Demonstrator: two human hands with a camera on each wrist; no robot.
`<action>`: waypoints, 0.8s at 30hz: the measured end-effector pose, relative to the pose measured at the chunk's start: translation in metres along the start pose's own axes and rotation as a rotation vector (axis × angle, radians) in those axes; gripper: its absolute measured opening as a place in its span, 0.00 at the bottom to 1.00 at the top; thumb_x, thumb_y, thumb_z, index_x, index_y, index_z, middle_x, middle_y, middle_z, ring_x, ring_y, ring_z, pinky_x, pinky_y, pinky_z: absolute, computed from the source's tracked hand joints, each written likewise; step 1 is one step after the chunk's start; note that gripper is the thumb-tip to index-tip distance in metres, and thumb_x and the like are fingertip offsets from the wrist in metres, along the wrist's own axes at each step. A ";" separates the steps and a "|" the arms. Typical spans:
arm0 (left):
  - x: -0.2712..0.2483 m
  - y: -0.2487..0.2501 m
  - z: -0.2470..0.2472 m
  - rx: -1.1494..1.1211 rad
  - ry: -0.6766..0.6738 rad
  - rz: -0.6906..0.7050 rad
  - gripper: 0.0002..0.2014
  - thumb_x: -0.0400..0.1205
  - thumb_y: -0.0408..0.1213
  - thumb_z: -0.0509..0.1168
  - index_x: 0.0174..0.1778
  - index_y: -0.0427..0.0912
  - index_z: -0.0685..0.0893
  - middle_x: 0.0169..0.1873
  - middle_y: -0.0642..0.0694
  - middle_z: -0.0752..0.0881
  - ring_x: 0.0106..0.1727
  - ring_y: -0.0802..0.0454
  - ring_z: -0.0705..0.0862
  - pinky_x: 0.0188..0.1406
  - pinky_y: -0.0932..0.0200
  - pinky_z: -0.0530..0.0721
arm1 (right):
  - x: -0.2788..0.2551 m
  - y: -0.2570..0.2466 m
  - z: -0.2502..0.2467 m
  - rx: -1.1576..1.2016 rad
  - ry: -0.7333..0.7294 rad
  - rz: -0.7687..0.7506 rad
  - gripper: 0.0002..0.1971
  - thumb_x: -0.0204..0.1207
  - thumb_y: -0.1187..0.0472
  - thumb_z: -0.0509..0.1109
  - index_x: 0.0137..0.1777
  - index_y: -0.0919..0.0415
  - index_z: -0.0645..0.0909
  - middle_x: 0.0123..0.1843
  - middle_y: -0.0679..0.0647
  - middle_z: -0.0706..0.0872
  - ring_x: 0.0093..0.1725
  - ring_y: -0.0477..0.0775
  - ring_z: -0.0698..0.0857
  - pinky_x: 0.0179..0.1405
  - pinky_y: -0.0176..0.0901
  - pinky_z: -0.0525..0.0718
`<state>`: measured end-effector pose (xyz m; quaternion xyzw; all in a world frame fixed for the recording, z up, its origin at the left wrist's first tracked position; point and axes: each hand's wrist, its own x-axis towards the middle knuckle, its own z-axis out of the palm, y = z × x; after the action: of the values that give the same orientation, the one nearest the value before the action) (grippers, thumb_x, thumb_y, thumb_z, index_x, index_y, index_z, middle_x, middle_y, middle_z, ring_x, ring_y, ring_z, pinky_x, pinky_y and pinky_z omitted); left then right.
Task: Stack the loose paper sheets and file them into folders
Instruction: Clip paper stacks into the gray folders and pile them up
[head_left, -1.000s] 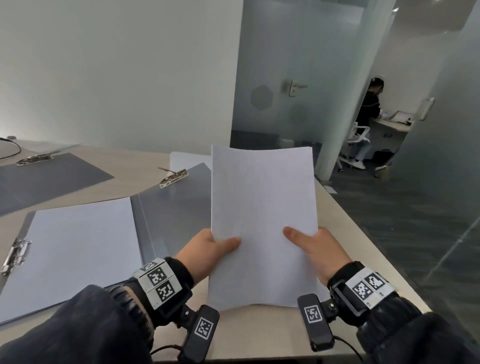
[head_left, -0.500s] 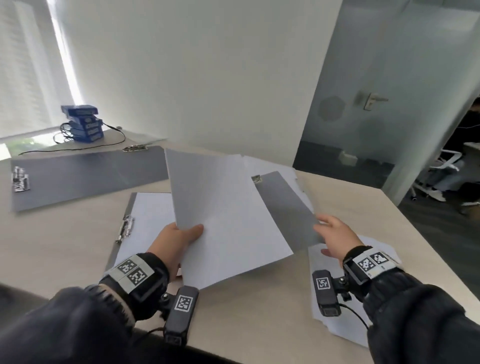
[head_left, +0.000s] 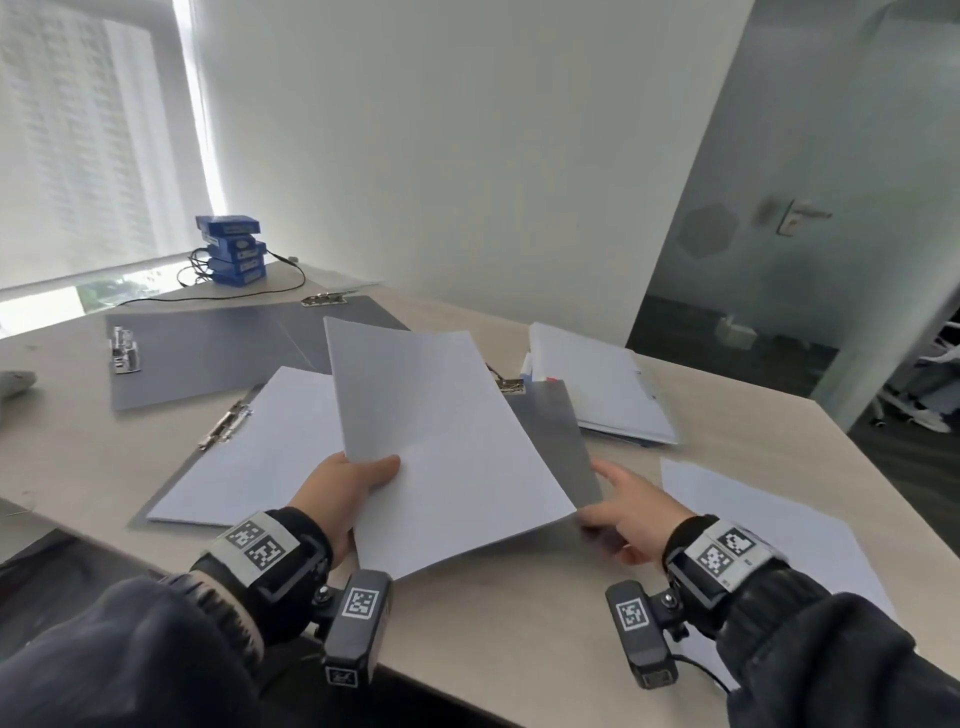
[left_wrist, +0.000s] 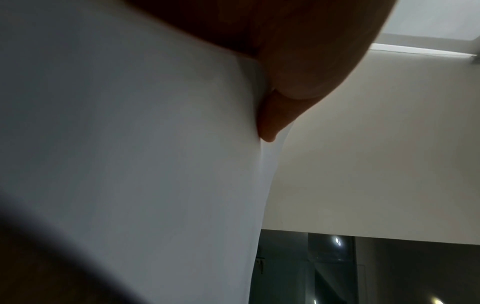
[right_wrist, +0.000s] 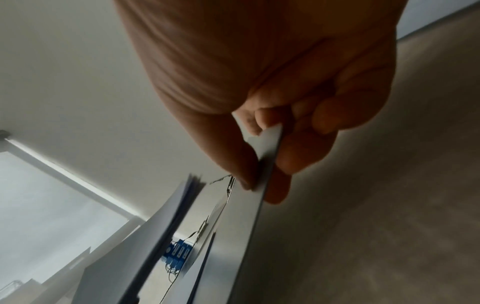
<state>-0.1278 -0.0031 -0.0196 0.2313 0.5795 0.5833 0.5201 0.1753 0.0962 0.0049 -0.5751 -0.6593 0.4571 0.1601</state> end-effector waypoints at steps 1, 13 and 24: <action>0.000 0.001 0.002 0.003 -0.002 -0.003 0.13 0.86 0.31 0.68 0.66 0.33 0.82 0.52 0.34 0.93 0.52 0.31 0.92 0.49 0.38 0.89 | -0.003 0.001 0.003 0.001 -0.026 0.013 0.34 0.73 0.65 0.73 0.73 0.34 0.70 0.32 0.55 0.88 0.25 0.53 0.79 0.26 0.37 0.68; -0.012 0.004 0.008 0.025 -0.001 -0.032 0.08 0.86 0.32 0.68 0.59 0.36 0.83 0.47 0.35 0.93 0.48 0.32 0.92 0.50 0.33 0.89 | -0.006 0.008 0.012 0.142 0.080 0.011 0.43 0.78 0.71 0.70 0.87 0.46 0.55 0.34 0.57 0.81 0.27 0.51 0.76 0.21 0.37 0.68; -0.006 0.024 0.004 -0.004 0.000 0.052 0.11 0.85 0.30 0.68 0.63 0.34 0.83 0.49 0.36 0.93 0.47 0.36 0.92 0.46 0.43 0.89 | -0.060 0.011 0.008 -0.012 -0.207 0.010 0.56 0.66 0.68 0.76 0.86 0.37 0.46 0.37 0.63 0.88 0.26 0.54 0.75 0.24 0.38 0.66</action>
<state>-0.1308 -0.0011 0.0054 0.2453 0.5722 0.5976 0.5053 0.1933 0.0377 0.0111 -0.5290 -0.6722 0.5109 0.0852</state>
